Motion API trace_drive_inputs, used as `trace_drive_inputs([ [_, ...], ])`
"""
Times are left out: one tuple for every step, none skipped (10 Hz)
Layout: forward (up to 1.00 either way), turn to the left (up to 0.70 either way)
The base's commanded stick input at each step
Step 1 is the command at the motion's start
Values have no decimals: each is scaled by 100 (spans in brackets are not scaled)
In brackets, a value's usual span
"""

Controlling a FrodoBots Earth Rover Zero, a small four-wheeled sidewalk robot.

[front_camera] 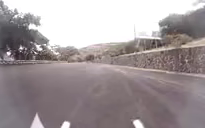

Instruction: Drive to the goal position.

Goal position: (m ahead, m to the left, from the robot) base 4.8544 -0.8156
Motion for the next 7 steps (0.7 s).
trace_drive_inputs([
  [50, 0],
  [50, 0],
  [50, 0],
  [50, 0],
  [50, 0],
  [50, 0],
  [50, 0],
])
